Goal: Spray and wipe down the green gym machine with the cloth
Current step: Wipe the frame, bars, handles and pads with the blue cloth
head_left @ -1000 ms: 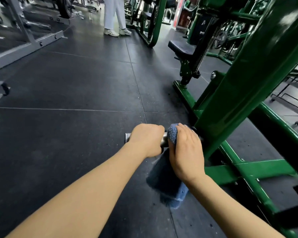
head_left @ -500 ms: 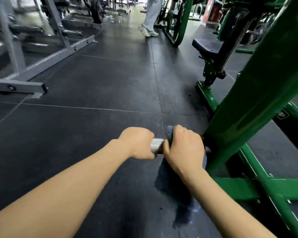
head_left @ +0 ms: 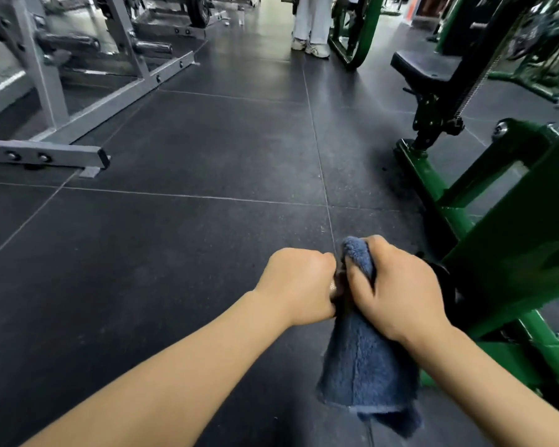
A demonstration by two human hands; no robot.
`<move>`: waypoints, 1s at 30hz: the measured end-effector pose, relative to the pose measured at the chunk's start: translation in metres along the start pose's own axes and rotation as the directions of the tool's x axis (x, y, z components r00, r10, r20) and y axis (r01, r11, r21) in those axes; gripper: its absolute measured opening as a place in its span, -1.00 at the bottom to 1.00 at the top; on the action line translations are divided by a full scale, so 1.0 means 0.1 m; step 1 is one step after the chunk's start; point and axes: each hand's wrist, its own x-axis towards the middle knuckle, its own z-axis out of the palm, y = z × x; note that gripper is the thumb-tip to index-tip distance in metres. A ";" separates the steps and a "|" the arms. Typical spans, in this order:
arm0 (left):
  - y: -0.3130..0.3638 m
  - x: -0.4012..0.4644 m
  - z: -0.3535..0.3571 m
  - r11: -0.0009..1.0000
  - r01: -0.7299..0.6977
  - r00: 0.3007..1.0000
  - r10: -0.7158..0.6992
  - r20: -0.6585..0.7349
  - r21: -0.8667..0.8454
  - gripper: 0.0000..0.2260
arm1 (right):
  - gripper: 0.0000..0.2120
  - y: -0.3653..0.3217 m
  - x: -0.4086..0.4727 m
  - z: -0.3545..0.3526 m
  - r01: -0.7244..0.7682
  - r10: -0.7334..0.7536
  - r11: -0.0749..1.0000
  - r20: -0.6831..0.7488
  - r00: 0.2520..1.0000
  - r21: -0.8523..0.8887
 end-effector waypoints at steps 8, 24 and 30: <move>-0.10 0.01 0.05 0.983 -0.111 0.993 0.114 0.010 -0.143 -0.78 | -0.69 -0.11 0.13 -0.09 -0.432 0.425 0.901 0.131 0.896 0.034; -0.46 0.05 0.02 0.928 -0.291 0.935 0.327 0.134 -0.232 -0.70 | -0.67 -0.41 -0.08 -0.03 -0.395 0.395 0.919 0.014 0.919 0.008; -0.45 0.03 -0.04 0.945 -0.302 0.939 0.318 0.129 -0.128 -0.56 | -0.71 -0.33 0.08 0.05 -0.635 0.637 0.763 -0.023 0.770 -0.124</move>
